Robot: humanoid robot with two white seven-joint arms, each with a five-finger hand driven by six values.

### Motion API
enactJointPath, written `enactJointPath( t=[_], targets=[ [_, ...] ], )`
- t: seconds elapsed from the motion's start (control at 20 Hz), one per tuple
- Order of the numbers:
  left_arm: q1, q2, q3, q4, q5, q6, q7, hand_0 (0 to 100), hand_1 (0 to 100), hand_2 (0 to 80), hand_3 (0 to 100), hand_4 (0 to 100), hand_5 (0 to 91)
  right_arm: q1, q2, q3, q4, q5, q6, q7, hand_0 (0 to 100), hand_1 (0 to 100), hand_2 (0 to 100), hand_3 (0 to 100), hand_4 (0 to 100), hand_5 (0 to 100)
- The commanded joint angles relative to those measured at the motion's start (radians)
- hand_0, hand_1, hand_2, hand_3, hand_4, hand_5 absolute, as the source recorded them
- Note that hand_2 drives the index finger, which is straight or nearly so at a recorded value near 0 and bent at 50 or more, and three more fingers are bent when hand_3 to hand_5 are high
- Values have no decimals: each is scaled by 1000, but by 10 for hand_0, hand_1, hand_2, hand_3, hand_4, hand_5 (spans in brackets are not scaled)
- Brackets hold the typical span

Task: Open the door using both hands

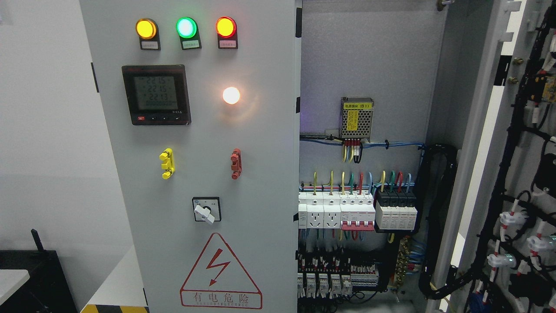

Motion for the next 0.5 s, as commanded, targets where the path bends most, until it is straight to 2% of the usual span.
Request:
enactJointPath(
  t=[0.0, 0.1, 0.15, 0.45],
  targets=[
    [0, -1, -150, -1, 100, -1, -1, 0, 0, 0, 0, 0, 0, 9, -11, 44, -219, 23, -69, 1, 384, 0, 0, 0, 0, 0],
    [-1, 1, -209, -1, 172, -1, -1, 0, 0, 0, 0, 0, 0, 6, -6, 44, -240, 23, -105, 1, 384, 0, 0, 0, 0, 0],
    [0, 1, -217, 1, 185, -1, -2, 0, 0, 0, 0, 0, 0, 3, 2, 44, -254, 21, -117, 1, 384, 0, 0, 0, 0, 0],
    [-1, 1, -217, 7, 185, -1, -4, 0, 0, 0, 0, 0, 0, -75, 25, 44, -321, 21, -123, 1, 384, 0, 0, 0, 0, 0]
  ],
)
